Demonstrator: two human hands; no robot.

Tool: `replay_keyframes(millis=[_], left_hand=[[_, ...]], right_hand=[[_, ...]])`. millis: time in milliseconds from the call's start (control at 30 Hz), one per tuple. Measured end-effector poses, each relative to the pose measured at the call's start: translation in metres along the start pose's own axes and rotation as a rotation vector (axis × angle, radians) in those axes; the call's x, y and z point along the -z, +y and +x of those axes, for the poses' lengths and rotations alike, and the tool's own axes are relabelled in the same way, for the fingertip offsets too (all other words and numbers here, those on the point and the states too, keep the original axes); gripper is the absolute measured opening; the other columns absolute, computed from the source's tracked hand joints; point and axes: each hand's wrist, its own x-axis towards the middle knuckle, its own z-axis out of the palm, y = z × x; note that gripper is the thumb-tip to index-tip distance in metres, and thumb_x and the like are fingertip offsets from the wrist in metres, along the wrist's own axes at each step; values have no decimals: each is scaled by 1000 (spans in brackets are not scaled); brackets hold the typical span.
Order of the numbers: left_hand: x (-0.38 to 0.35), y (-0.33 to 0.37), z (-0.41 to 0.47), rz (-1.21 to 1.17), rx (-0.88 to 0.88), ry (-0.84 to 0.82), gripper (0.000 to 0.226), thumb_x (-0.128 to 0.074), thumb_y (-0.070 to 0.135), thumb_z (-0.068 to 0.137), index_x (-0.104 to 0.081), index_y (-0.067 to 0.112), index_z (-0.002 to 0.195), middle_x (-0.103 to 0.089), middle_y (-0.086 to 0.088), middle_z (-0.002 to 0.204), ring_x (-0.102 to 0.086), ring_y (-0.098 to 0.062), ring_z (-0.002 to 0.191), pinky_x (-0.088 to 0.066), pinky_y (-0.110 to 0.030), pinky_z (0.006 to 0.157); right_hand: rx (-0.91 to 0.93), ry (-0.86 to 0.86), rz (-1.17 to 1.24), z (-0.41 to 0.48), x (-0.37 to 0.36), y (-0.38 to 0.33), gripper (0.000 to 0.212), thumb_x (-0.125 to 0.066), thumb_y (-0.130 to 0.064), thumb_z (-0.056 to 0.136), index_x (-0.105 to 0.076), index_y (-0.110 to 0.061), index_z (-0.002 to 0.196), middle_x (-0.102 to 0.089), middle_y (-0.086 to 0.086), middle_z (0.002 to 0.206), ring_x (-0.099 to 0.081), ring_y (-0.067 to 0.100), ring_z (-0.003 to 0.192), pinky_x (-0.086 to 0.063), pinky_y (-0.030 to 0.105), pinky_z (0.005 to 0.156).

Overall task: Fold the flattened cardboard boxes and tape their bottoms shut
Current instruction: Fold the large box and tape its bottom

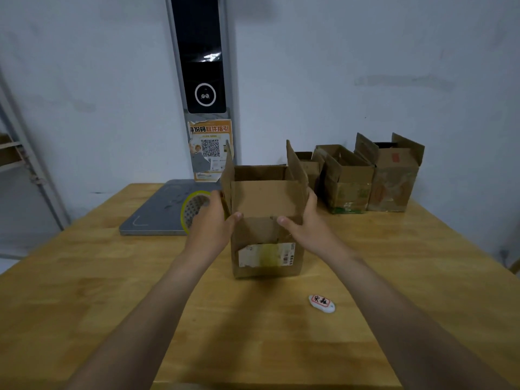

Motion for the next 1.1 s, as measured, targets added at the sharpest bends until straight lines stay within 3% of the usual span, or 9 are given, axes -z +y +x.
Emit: replay_keyframes(millis=[67,167,367,567,867,1033,1100], left_hand=[[-2,0,13,16,8,-46,50,-69,47,94,-42,19,126,-67,-5,114,-66,-30,104,-56,-45,77],[-6,-1,45,-26,20,-100,72,-78,50,86,-42,16,137,-66,-7,124,-65,-29,111,-51,-38,76],[-27,-13,122,43,-43,-89,54,-73,46,93,-45,16,128,-68,-10,120,-66,-32,106,-57,-49,80],[-56,-33,204,70,8,-135,82,-88,43,78,-36,11,134,-65,-16,126,-66,-37,109,-57,-54,85],[-101,-72,311,66,65,-122,70,-79,35,90,-36,9,139,-60,-19,135,-60,-41,122,-51,-55,99],[-106,-85,339,53,63,-158,75,-80,36,89,-35,8,141,-60,-18,137,-61,-40,120,-52,-54,97],[-103,-88,338,35,85,-173,65,-78,35,91,-38,10,135,-61,-16,134,-64,-38,114,-53,-51,93]], right_hand=[[-13,-3,-25,10,-4,-2,106,-72,-34,93,12,-38,157,-34,-1,160,-42,22,143,-42,41,112],[-42,29,-53,36,-4,-5,107,-74,-28,93,10,-36,158,-38,3,159,-42,25,144,-42,47,115],[-93,60,-148,109,-7,-3,104,-70,-27,96,12,-32,159,-40,10,157,-52,30,136,-47,53,109],[-100,67,-208,199,-18,7,106,-69,-26,97,16,-29,159,-43,13,156,-52,33,135,-47,53,109],[-58,108,-278,319,-46,40,99,-67,-24,98,10,-25,159,-42,15,155,-56,33,129,-51,48,105],[-7,143,-286,343,-51,53,97,-69,-28,97,4,-31,161,-36,13,159,-52,34,133,-48,49,106],[-9,129,-287,340,-49,55,100,-70,-31,96,7,-34,161,-39,12,158,-53,33,133,-49,49,106]])
